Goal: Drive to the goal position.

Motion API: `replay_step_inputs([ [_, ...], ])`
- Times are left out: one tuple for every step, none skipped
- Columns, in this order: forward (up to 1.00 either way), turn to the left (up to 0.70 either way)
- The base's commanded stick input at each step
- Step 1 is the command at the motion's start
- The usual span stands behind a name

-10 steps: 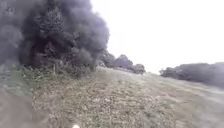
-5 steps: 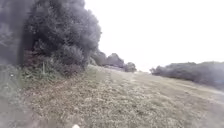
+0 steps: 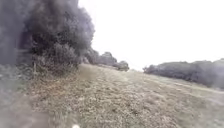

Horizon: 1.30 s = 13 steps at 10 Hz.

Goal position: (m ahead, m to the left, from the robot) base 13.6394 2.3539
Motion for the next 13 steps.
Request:
replay_step_inputs([
  [0.0, -0.36],
  [0.0, -0.36],
  [0.0, -0.36],
  [0.0, -0.36],
  [0.0, -0.36],
  [0.0, -0.36],
  [0.0, -0.36],
  [0.6, -0.02],
  [0.6, -0.02],
  [0.6, -0.01],
  [0.6, 0.0],
  [0.6, 0.0],
  [0.6, 0.0],
])
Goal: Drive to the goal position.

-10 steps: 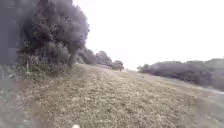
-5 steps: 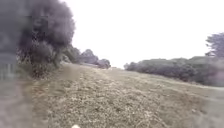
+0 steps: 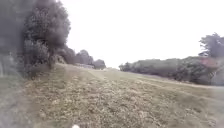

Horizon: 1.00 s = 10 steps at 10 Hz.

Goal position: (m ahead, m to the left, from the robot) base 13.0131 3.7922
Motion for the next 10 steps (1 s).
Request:
replay_step_inputs([
  [0.6, 0.0],
  [0.6, 0.0],
  [0.6, 0.0],
  [0.6, 0.0],
  [0.6, -0.05],
  [0.6, -0.09],
  [0.6, -0.14],
  [0.6, -0.14],
  [0.6, -0.14],
  [0.6, -0.14],
])
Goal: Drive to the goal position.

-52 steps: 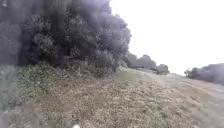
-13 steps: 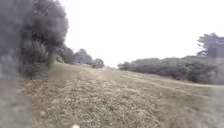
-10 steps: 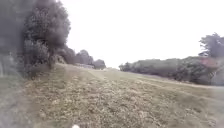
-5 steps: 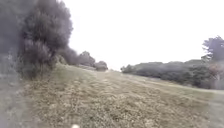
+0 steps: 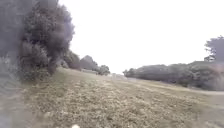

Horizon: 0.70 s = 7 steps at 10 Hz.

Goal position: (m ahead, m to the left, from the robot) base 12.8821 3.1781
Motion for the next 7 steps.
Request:
replay_step_inputs([
  [0.6, -0.14],
  [0.6, -0.14],
  [0.6, -0.14],
  [0.6, -0.14],
  [0.6, -0.14],
  [0.6, -0.14],
  [0.6, -0.14],
])
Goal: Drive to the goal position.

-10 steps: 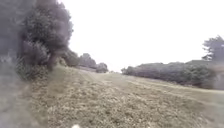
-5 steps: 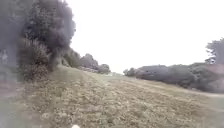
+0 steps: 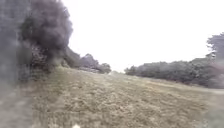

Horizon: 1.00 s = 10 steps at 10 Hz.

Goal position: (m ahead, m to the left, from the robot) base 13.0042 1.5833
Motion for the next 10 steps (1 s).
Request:
replay_step_inputs([
  [0.6, -0.14],
  [0.6, -0.14],
  [0.6, -0.14],
  [0.6, -0.14],
  [0.6, -0.14],
  [0.6, -0.14],
  [0.6, -0.14],
  [0.6, -0.14],
  [0.6, -0.14],
  [0.6, -0.14],
])
